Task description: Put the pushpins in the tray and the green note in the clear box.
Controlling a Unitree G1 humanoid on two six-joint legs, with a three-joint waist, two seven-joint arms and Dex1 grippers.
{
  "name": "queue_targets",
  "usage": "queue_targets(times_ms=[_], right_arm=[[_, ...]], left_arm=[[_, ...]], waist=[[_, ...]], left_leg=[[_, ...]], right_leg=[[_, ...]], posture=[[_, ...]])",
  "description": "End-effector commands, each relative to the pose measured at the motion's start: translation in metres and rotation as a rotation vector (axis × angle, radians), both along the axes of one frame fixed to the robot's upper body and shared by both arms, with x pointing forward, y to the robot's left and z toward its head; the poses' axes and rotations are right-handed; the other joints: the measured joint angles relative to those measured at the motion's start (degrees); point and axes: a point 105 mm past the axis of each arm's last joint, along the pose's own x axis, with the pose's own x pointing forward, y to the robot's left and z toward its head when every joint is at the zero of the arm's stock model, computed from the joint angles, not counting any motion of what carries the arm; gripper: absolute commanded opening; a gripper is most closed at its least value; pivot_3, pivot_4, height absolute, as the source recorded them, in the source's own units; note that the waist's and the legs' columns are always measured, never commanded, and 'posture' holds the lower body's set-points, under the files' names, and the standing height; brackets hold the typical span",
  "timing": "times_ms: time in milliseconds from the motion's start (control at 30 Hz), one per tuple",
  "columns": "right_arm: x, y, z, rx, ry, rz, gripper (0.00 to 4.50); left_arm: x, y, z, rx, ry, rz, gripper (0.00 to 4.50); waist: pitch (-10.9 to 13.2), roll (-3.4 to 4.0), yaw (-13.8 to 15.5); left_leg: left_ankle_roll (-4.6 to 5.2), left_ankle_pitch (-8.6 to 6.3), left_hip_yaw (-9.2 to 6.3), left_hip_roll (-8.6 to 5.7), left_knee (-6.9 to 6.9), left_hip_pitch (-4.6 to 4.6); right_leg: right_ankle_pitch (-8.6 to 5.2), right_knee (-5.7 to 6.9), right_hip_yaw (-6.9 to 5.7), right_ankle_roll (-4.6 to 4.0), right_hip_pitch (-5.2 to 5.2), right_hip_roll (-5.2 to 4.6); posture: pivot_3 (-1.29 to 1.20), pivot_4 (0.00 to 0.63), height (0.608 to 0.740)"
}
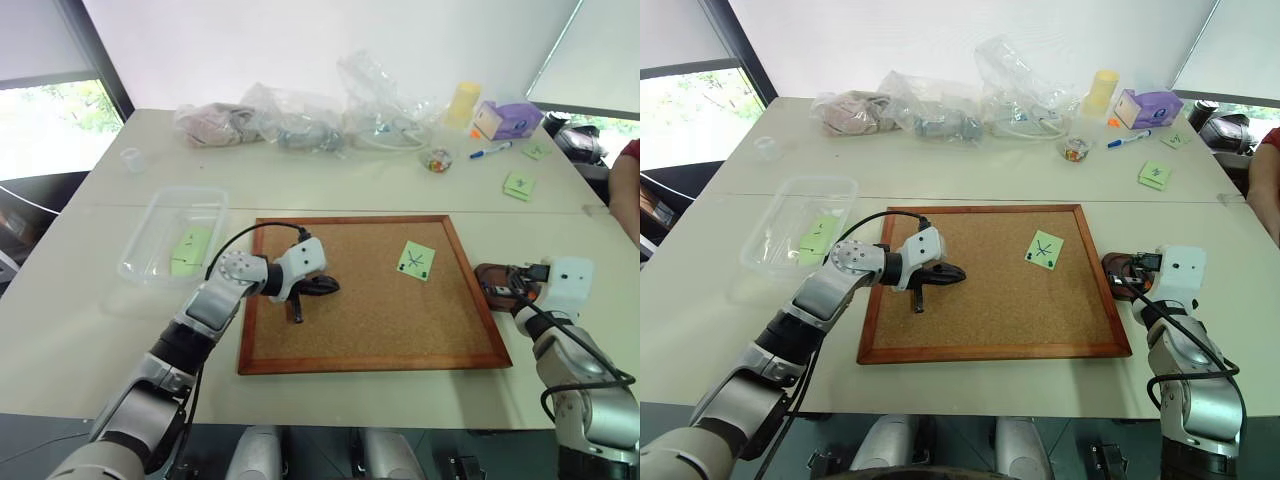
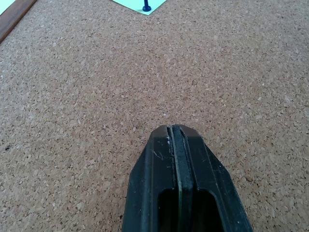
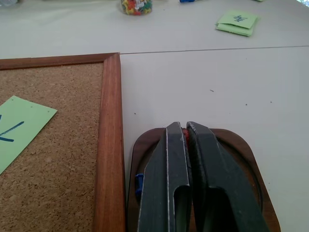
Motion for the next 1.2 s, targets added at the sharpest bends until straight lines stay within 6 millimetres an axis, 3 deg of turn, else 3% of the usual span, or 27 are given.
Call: queue_targets(times_ms=[33,300,433,567,600,800,1067,1200], right_arm=[[-0.002,-0.014,0.006,-0.017,-0.009,-0.055,0.07],[-0.001,-0.015,-0.001,0.028,0.011,-0.067,0.07],[0.000,-0.016,-0.003,0.038,0.021,-0.073,1.88],[-0.001,-0.019,-0.006,0.032,0.035,-0.090,4.09],[-0.001,-0.020,-0.006,0.032,0.036,-0.094,4.41],[-0.001,-0.021,-0.005,0.059,0.028,-0.106,4.46],[0.001,-0.018,-0.003,0.261,0.017,-0.117,4.46],[0.002,-0.022,-0.005,0.240,0.049,-0.139,4.46]], left_arm=[[-0.002,-0.001,-0.009,0.032,0.024,-0.004,0.00],[-0.003,-0.002,-0.008,0.030,0.020,-0.002,0.00],[-0.002,-0.001,-0.008,0.029,0.018,0.001,0.00],[-0.003,-0.001,-0.008,0.029,0.016,0.004,0.00],[-0.003,-0.001,-0.008,0.029,0.016,0.005,0.00],[-0.003,-0.002,-0.007,0.027,0.015,0.009,0.00],[-0.001,-0.002,-0.007,0.026,0.008,0.012,0.00],[-0.001,-0.003,-0.007,0.025,0.005,0.012,0.00]], waist=[[0.00,0.00,0.00],[0.00,0.00,-0.02],[0.00,0.00,-0.03],[0.00,0.01,-0.03],[0.00,0.01,-0.03],[0.00,0.00,-0.05],[0.00,0.01,-0.01],[-0.01,0.01,-0.02]], left_leg=[[0.00,0.00,0.00,0.00,0.00,0.00],[0.00,0.00,0.00,0.00,0.00,0.00],[0.00,0.00,-0.01,0.00,0.00,0.00],[0.00,0.00,-0.01,0.00,0.00,0.00],[0.00,0.00,-0.01,0.00,0.00,0.00],[0.00,0.00,-0.01,0.00,0.00,0.00],[0.00,0.00,-0.01,0.01,0.00,-0.01],[0.00,0.00,-0.02,0.01,0.00,-0.01]], right_leg=[[0.00,0.00,0.00,0.00,0.00,0.00],[0.00,0.00,0.00,0.00,0.00,0.00],[0.00,0.00,0.00,0.00,0.00,0.00],[0.00,0.00,0.00,0.00,0.00,0.00],[0.00,0.00,0.00,0.00,0.00,0.00],[0.00,0.00,0.00,0.00,0.00,0.00],[0.00,0.00,0.00,0.00,0.00,-0.01],[0.00,-0.01,0.00,0.00,0.00,-0.02]], posture=[[0.00,0.150,0.737],[0.00,0.150,0.737],[0.00,0.150,0.737],[0.00,0.150,0.737],[0.00,0.150,0.737],[0.00,0.150,0.737],[0.00,0.150,0.737],[0.00,0.150,0.737]])
